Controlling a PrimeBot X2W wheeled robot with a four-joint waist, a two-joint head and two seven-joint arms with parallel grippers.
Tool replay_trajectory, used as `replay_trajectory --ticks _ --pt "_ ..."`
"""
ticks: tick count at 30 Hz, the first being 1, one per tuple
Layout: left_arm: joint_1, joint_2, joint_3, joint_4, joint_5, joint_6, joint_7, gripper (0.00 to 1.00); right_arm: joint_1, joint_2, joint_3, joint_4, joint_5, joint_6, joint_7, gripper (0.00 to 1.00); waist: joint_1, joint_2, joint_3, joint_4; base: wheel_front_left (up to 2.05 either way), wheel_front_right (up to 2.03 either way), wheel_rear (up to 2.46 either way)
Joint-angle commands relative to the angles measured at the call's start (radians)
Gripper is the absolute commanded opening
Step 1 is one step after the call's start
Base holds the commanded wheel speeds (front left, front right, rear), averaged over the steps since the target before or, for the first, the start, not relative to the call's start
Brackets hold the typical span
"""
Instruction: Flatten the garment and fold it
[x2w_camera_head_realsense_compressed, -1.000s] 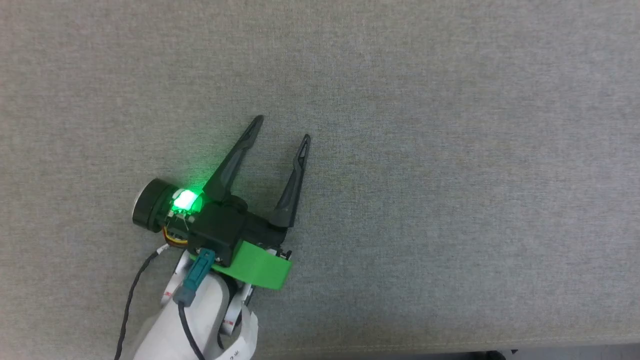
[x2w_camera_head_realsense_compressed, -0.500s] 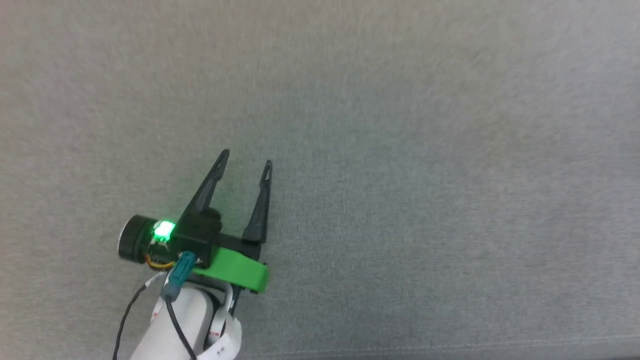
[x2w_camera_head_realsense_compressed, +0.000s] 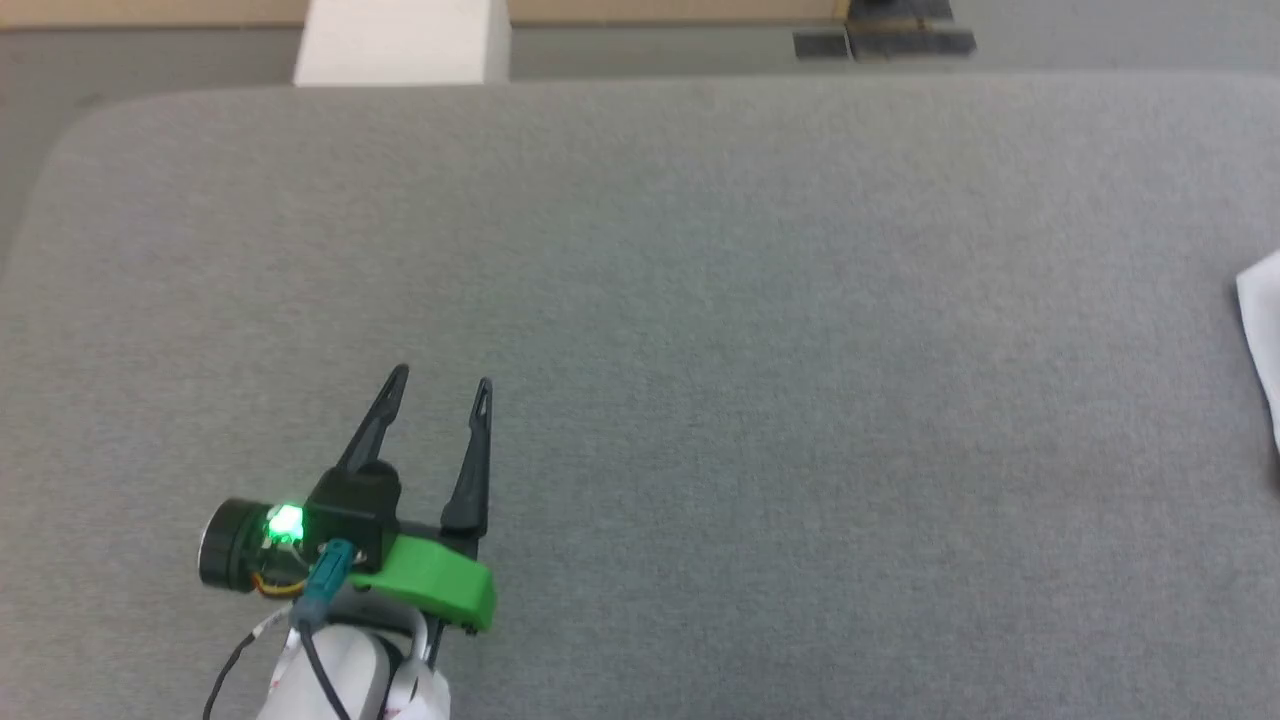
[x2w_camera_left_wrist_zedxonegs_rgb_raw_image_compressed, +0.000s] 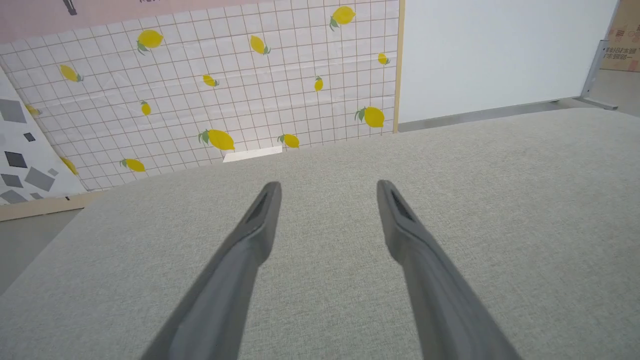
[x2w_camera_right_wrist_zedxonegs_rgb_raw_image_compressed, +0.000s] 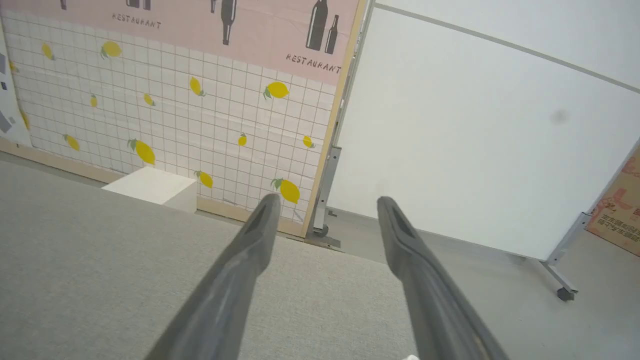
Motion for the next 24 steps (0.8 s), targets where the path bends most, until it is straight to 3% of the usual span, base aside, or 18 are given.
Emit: replay_trajectory --ticks 1,8,12,24 --pt "0.019 0.012 0.004 -0.006 -0.011 0.007 0.004 1.0 0.041 0.042 -0.022 -0.032 -0.011 -0.002 -0.014 1.0 0.0001 0.0 -0.053 0.035 0.0 0.0 0.0" --pt "0.062 0.016 0.006 -0.004 -0.018 0.028 0.013 1.0 0.249 0.276 -0.11 -0.17 -0.141 -0.002 -0.022 1.0 0.0001 0.0 -0.089 0.059 0.0 0.0 0.0" --pt "0.08 0.017 -0.005 0.011 -0.015 0.031 0.011 1.0 0.352 0.376 -0.118 -0.225 -0.224 -0.002 -0.021 1.0 0.0001 0.0 -0.098 0.065 0.0 0.0 0.0" --pt "0.108 0.011 -0.021 0.034 -0.017 0.05 0.006 1.0 0.526 0.45 -0.093 -0.26 -0.324 -0.002 -0.062 1.0 0.0001 0.0 -0.109 0.072 0.0 0.0 0.0"
